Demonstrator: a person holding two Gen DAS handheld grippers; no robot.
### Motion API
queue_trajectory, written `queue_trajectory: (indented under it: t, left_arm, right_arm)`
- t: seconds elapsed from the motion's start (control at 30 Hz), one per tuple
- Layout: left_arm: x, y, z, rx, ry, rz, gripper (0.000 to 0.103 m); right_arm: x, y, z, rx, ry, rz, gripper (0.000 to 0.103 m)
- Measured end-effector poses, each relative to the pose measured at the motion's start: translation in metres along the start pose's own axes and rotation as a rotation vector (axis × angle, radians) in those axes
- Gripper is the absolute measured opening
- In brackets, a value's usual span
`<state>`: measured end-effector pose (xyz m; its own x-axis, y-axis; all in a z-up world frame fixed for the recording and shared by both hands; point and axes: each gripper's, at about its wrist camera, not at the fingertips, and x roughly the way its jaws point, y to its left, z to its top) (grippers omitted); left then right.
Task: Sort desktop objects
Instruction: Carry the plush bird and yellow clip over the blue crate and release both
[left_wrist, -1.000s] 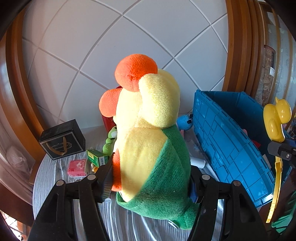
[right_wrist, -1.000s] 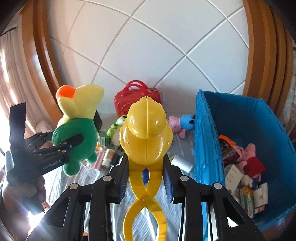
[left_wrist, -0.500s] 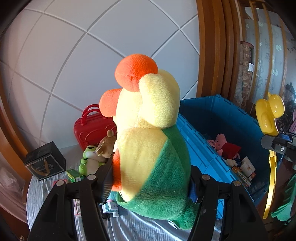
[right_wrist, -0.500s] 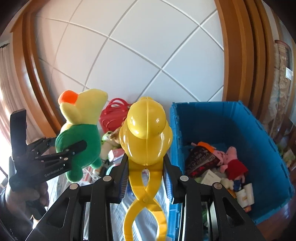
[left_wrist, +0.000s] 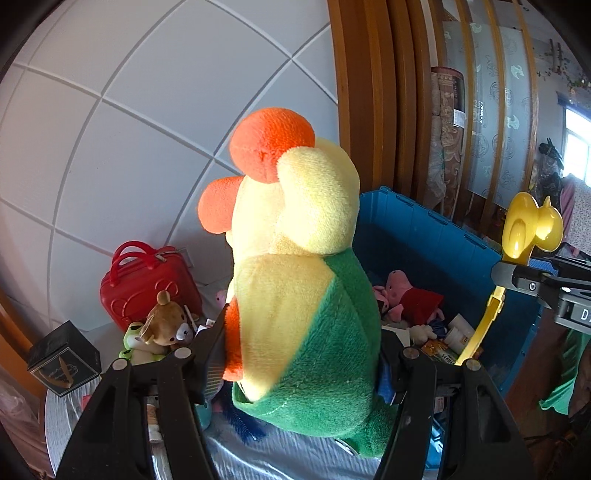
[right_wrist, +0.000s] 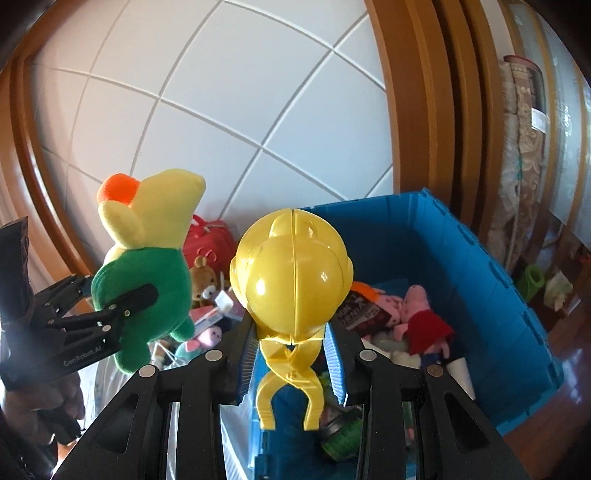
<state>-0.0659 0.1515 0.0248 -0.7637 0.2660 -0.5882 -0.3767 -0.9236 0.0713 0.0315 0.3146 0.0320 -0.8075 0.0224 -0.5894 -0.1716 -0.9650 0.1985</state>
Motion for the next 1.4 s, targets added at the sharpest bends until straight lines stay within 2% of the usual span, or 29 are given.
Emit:
queue_trajectory:
  t: [0.4,0.7,0.9,0.93,1.0,1.03,1.07,1.13,1.17,1.4]
  left_arm:
    - [0.038,-0.069,0.035,0.061,0.009,-0.09,0.063]
    - [0.073,-0.115,0.058,0.117,0.032,-0.183,0.063]
    - [0.092,-0.135,0.07,0.141,0.037,-0.209,0.063]
    - [0.094,-0.136,0.071,0.136,0.04,-0.213,0.064]
    - [0.1,-0.139,0.075,0.13,0.05,-0.226,0.076]
    - [0.106,-0.143,0.077,0.132,0.062,-0.22,0.088]
    - [0.11,-0.144,0.077,0.136,0.071,-0.207,0.096]
    - [0.114,-0.143,0.077,0.133,0.073,-0.17,0.096]
    - [0.114,-0.141,0.076,0.128,0.074,-0.167,0.096]
    - [0.108,-0.122,0.068,0.121,0.064,-0.137,0.096]
  right_arm:
    - [0.002,-0.076,0.011,0.071,-0.017,-0.085,0.033]
    - [0.006,-0.124,0.004,0.129,0.002,-0.135,0.033]
    - [0.011,-0.148,-0.001,0.154,0.012,-0.166,0.033]
    - [0.011,-0.152,-0.001,0.158,0.014,-0.17,0.033]
    - [0.012,-0.157,-0.001,0.162,0.016,-0.178,0.033]
    - [0.013,-0.159,-0.001,0.161,0.019,-0.18,0.033]
    - [0.014,-0.16,-0.001,0.16,0.022,-0.186,0.035]
    - [0.017,-0.165,-0.001,0.168,0.024,-0.216,0.071]
    - [0.016,-0.168,0.0,0.177,0.015,-0.222,0.102]
    - [0.017,-0.166,0.0,0.172,0.016,-0.207,0.102]
